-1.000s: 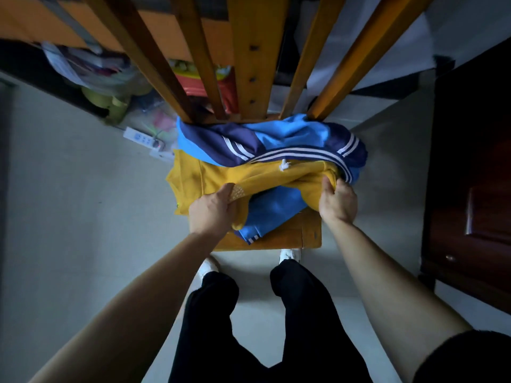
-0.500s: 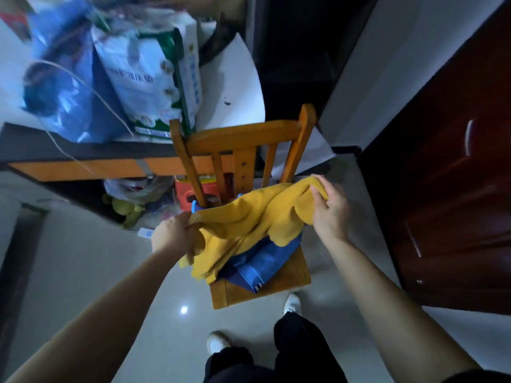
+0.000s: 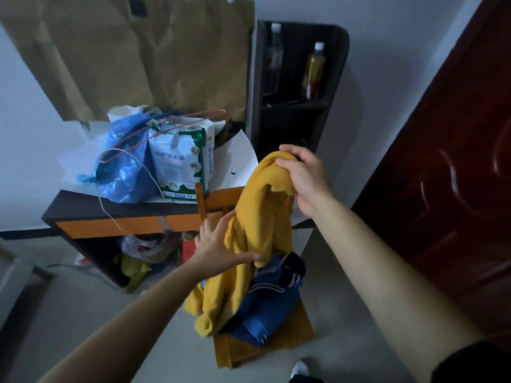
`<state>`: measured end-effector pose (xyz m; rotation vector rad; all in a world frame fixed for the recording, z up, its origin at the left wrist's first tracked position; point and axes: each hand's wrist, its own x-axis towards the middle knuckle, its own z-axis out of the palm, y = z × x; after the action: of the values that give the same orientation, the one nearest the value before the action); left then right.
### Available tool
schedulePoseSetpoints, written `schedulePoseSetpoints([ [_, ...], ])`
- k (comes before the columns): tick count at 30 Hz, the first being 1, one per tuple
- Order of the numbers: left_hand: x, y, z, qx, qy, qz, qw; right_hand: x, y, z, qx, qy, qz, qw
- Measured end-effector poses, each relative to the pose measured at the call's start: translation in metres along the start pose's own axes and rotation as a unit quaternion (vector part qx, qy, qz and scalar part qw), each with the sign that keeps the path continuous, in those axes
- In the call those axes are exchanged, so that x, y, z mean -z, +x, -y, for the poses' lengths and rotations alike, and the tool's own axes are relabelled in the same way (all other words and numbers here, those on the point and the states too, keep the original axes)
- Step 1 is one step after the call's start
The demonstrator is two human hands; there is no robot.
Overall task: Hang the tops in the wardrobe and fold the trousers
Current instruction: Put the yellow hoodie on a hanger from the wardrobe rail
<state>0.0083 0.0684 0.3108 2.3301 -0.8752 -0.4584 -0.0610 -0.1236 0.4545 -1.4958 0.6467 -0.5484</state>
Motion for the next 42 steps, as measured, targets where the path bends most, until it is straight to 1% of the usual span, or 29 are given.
schedulePoseSetpoints([
  [2,-0.002,-0.001,-0.016,-0.022,-0.001,-0.086,0.996,-0.005,-0.001,0.011,-0.039,0.035,0.023,0.998],
  [4,0.001,-0.001,-0.023,-0.05,-0.052,-0.175,0.982,-0.005,0.0,0.015,-0.06,0.074,0.031,0.995],
  [5,0.006,-0.003,-0.028,-0.043,-0.093,-0.195,0.975,-0.005,0.002,0.014,-0.07,0.101,0.03,0.992],
  [7,0.018,-0.009,-0.038,0.001,-0.176,-0.197,0.965,-0.001,0.008,0.009,-0.092,0.17,0.033,0.981],
  [9,0.032,-0.014,-0.048,0.054,-0.251,-0.199,0.946,0.004,0.018,0.001,-0.105,0.236,0.059,0.964],
  [10,0.039,-0.015,-0.054,0.074,-0.279,-0.204,0.935,0.007,0.023,-0.004,-0.104,0.241,0.083,0.961],
  [11,0.046,-0.015,-0.059,0.09,-0.302,-0.217,0.924,0.008,0.027,-0.008,-0.095,0.219,0.112,0.965],
  [12,0.053,-0.016,-0.064,0.107,-0.324,-0.231,0.911,0.008,0.031,-0.014,-0.078,0.163,0.14,0.973],
  [13,0.059,-0.016,-0.07,0.12,-0.349,-0.249,0.896,0.008,0.033,-0.019,-0.054,0.08,0.169,0.981],
  [14,0.065,-0.017,-0.077,0.13,-0.376,-0.269,0.877,0.008,0.035,-0.026,-0.026,-0.014,0.197,0.98],
  [15,0.07,-0.019,-0.082,0.137,-0.402,-0.286,0.859,0.007,0.035,-0.033,0.005,-0.094,0.23,0.969],
  [16,0.075,-0.022,-0.089,0.145,-0.423,-0.298,0.844,0.005,0.036,-0.04,0.036,-0.155,0.268,0.95],
  [18,0.083,-0.028,-0.094,0.166,-0.454,-0.323,0.813,0.0,0.038,-0.054,0.084,-0.245,0.35,0.9],
  [20,0.093,-0.041,-0.096,0.169,-0.474,-0.376,0.778,-0.011,0.037,-0.069,0.13,-0.3,0.424,0.844],
  [21,0.098,-0.05,-0.096,0.169,-0.475,-0.401,0.765,-0.02,0.034,-0.075,0.147,-0.311,0.448,0.825],
  [22,0.103,-0.061,-0.097,0.174,-0.477,-0.42,0.752,-0.03,0.031,-0.078,0.153,-0.314,0.459,0.817],
  [24,0.109,-0.09,-0.098,0.177,-0.475,-0.446,0.738,-0.053,0.02,-0.077,0.172,-0.314,0.479,0.802],
  [26,0.112,-0.126,-0.099,0.184,-0.473,-0.47,0.722,-0.078,0.003,-0.073,0.213,-0.322,0.5,0.775],
  [28,0.114,-0.167,-0.095,0.2,-0.468,-0.493,0.705,-0.105,-0.025,-0.068,0.224,-0.31,0.541,0.749],
  [30,0.12,-0.212,-0.095,0.214,-0.46,-0.532,0.677,-0.13,-0.062,-0.062,0.228,-0.295,0.599,0.709],
  [32,0.127,-0.259,-0.094,0.227,-0.442,-0.577,0.648,-0.151,-0.104,-0.056,0.238,-0.251,0.637,0.689],
  [33,0.13,-0.283,-0.092,0.234,-0.428,-0.596,0.638,-0.159,-0.128,-0.051,0.224,-0.209,0.653,0.693],
  [35,0.132,-0.334,-0.084,0.245,-0.396,-0.622,0.63,-0.176,-0.177,-0.041,0.176,-0.112,0.651,0.729],
  [36,0.133,-0.358,-0.083,0.25,-0.373,-0.628,0.636,-0.186,-0.2,-0.034,0.161,-0.073,0.638,0.75],
  [37,0.134,-0.38,-0.082,0.26,-0.344,-0.626,0.65,-0.196,-0.223,-0.022,0.161,-0.048,0.624,0.763],
  [38,0.134,-0.4,-0.081,0.276,-0.312,-0.618,0.667,-0.208,-0.245,-0.008,0.173,-0.028,0.613,0.77],
  [39,0.133,-0.419,-0.078,0.302,-0.273,-0.607,0.682,-0.218,-0.267,0.009,0.187,-0.005,0.608,0.772],
  [40,0.131,-0.437,-0.075,0.349,-0.221,-0.594,0.691,-0.229,-0.29,0.025,0.195,0.023,0.609,0.769],
  [42,0.121,-0.474,-0.062,0.461,-0.12,-0.545,0.69,-0.25,-0.339,0.053,0.222,0.062,0.618,0.752],
])
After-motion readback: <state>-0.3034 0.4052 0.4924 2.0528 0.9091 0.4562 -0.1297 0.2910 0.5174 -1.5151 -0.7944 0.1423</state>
